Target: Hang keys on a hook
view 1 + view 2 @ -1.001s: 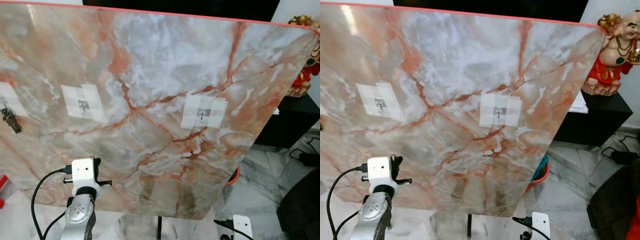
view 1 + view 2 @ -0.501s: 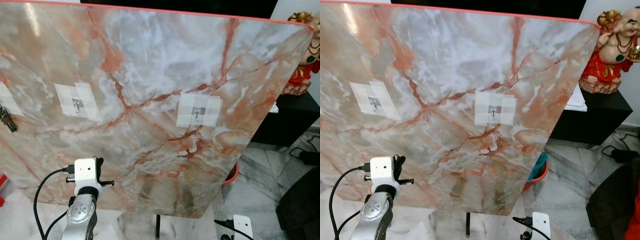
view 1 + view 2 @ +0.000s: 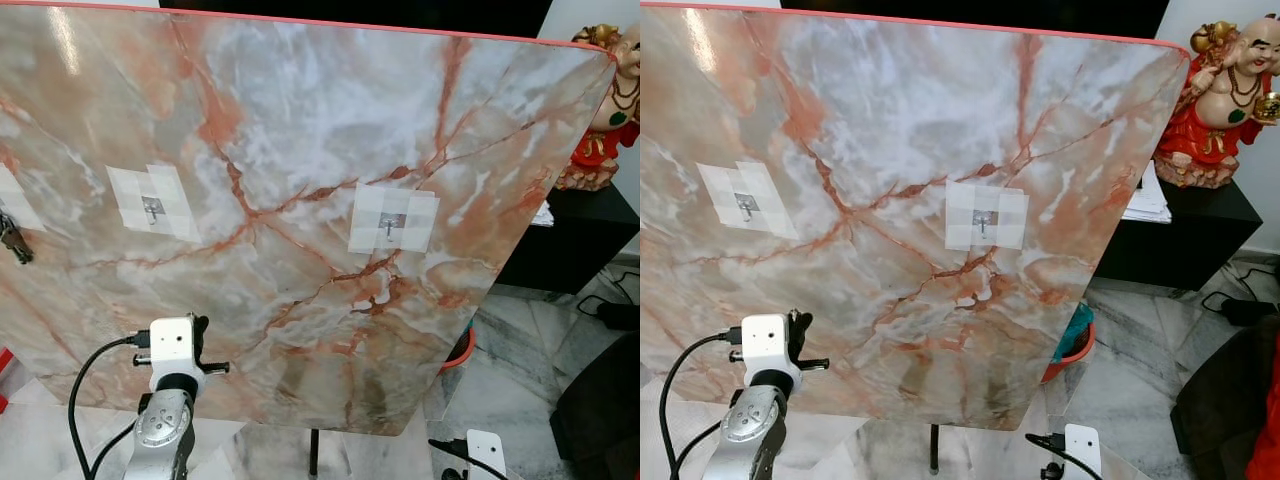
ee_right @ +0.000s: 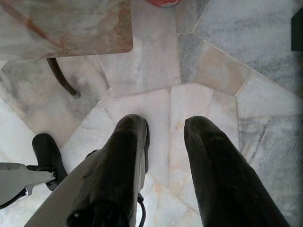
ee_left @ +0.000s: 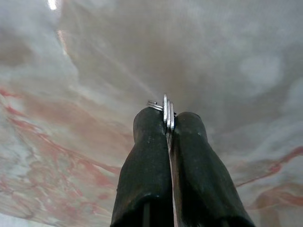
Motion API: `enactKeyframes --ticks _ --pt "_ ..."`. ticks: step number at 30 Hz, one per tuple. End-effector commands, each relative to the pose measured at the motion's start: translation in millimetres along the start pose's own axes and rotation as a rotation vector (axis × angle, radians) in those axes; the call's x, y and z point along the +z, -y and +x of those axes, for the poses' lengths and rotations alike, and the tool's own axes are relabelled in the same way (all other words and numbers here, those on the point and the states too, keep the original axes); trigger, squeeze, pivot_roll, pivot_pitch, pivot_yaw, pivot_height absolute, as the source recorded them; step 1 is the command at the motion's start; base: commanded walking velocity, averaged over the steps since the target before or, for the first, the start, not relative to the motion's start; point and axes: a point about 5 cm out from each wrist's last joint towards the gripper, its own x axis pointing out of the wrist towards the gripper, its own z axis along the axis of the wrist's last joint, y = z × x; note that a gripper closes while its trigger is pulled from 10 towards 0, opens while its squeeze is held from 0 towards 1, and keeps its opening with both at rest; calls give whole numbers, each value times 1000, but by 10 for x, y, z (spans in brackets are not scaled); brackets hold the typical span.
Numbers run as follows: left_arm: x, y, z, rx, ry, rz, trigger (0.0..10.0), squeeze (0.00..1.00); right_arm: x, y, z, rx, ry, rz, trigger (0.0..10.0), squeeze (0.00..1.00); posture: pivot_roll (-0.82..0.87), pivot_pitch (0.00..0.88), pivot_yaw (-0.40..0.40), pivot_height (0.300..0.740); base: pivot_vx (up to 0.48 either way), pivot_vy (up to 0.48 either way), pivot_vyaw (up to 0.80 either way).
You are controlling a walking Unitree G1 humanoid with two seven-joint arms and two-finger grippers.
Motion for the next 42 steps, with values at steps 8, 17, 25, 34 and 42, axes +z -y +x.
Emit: enactKeyframes --ticks 8,17,25,34,42 --pt "29 32 -20 -12 19 -2 10000 0 -42 59 -9 -18 -13 7 10000 0 -52 0 -60 740 -162 0 0" --pt "31 35 -14 -12 17 1 10000 0 -48 57 -10 -17 -15 4 10000 0 -51 0 -58 740 0 0 0" --pt "41 37 -3 -9 17 -3 10000 0 -48 53 -10 -15 -14 3 10000 0 -52 0 -57 740 0 0 0" --pt "141 82 13 -86 62 -4 10000 0 -42 51 -9 -15 -14 3 10000 0 -52 0 -60 740 0 0 0" --pt "193 43 41 -79 76 5 10000 0 -41 51 -9 -16 -13 4 10000 0 -51 0 -61 740 0 92 0"
